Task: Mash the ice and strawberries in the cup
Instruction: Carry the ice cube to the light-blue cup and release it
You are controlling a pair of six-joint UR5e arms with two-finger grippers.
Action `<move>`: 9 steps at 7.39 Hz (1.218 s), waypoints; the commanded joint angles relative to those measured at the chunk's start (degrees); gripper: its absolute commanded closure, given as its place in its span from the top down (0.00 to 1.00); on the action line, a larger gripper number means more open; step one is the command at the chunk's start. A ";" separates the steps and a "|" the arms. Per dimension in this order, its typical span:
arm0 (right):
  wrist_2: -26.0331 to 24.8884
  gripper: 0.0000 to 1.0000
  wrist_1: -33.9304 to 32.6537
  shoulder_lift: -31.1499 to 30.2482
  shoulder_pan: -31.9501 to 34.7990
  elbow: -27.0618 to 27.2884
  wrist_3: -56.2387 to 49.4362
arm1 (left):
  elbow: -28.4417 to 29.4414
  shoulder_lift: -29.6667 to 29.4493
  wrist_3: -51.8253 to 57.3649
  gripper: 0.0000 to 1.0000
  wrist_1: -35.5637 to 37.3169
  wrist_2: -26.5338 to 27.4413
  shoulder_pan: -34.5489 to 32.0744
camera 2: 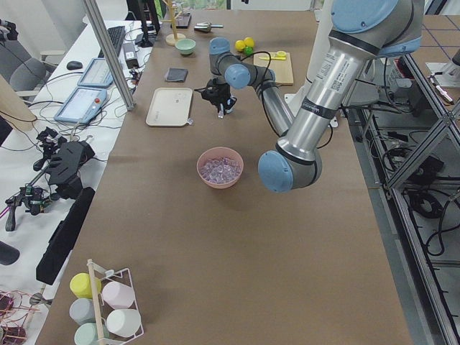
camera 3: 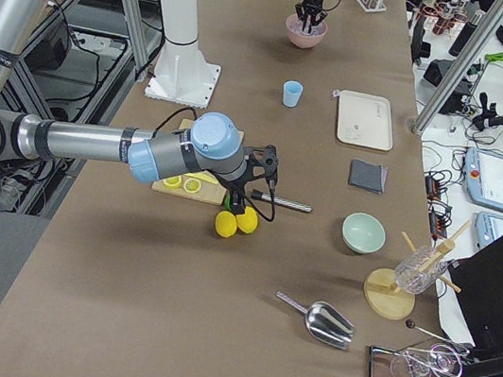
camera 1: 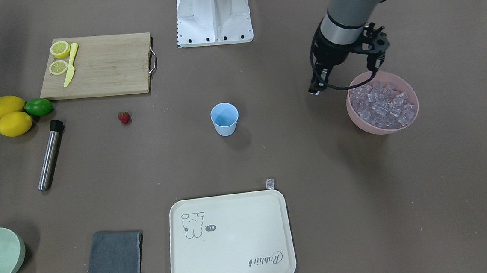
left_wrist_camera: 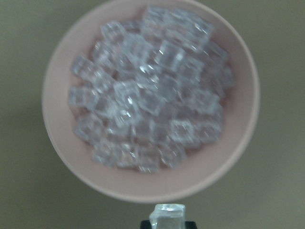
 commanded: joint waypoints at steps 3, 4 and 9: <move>-0.17 1.00 -0.04 -0.04 0.00 -0.14 -0.09 | 8.69 -12.11 6.56 0.00 -2.20 5.14 9.60; -0.78 1.00 -0.04 0.31 -0.35 -0.06 0.00 | 11.94 -13.25 6.85 0.00 -5.27 5.58 10.58; -2.02 1.00 -0.04 0.31 -0.62 -0.14 0.00 | 20.40 -14.67 11.95 0.00 -13.99 7.34 11.63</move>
